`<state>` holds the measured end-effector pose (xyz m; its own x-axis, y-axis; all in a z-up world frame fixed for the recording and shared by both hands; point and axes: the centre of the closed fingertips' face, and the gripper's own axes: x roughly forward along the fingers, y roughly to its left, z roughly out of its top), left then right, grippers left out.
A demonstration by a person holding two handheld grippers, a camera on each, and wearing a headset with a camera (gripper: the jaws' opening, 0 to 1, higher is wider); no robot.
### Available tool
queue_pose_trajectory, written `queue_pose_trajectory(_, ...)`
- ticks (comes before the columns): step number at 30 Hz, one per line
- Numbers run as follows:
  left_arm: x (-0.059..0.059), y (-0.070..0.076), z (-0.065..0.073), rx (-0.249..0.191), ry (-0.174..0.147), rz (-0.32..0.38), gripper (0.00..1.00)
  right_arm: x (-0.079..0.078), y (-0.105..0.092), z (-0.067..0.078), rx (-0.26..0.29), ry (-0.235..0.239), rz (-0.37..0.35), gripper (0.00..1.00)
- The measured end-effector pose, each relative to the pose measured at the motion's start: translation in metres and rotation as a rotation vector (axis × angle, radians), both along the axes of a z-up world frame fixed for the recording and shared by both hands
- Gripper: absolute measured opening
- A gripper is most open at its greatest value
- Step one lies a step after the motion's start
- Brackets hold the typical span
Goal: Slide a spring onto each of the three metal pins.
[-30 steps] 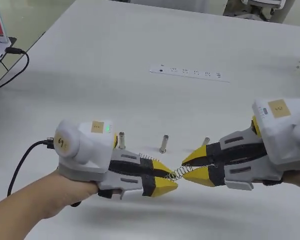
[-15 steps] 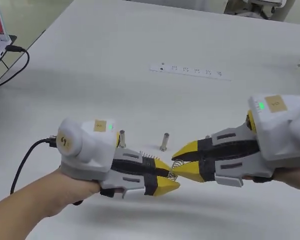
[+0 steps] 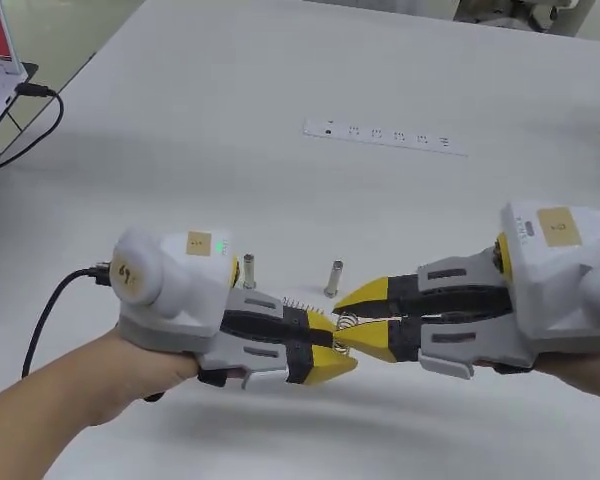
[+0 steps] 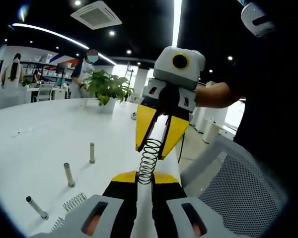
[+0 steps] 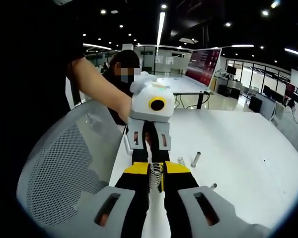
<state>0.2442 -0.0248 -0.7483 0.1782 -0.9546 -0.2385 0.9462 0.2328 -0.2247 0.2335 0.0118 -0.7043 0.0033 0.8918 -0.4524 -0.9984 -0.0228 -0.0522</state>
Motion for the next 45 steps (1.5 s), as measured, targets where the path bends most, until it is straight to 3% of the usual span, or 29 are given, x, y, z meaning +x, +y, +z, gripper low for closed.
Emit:
queue_pose_trajectory(20, 0.0007, 0.0024, 0.0019, 0.014, -0.016, 0.013, 0.02, 0.0007, 0.0032, 0.0003, -0.028, -0.036, 0.016, 0.07)
queue_pose_trajectory(32, 0.0017, 0.0034, 0.0036, 0.015, -0.006, 0.018, 0.03, 0.0006, 0.004, 0.0017, -0.043, -0.038, 0.026, 0.07)
queue_pose_trajectory(39, 0.0032, 0.0035, 0.0043, 0.009, 0.013, 0.028, 0.06, 0.0017, 0.0047, 0.0018, -0.052, -0.044, 0.028, 0.07)
queue_pose_trajectory(45, 0.0064, 0.0058, 0.0044, 0.016, 0.006, 0.048, 0.14, 0.0035, 0.0041, 0.0034, -0.053, -0.051, 0.023, 0.07)
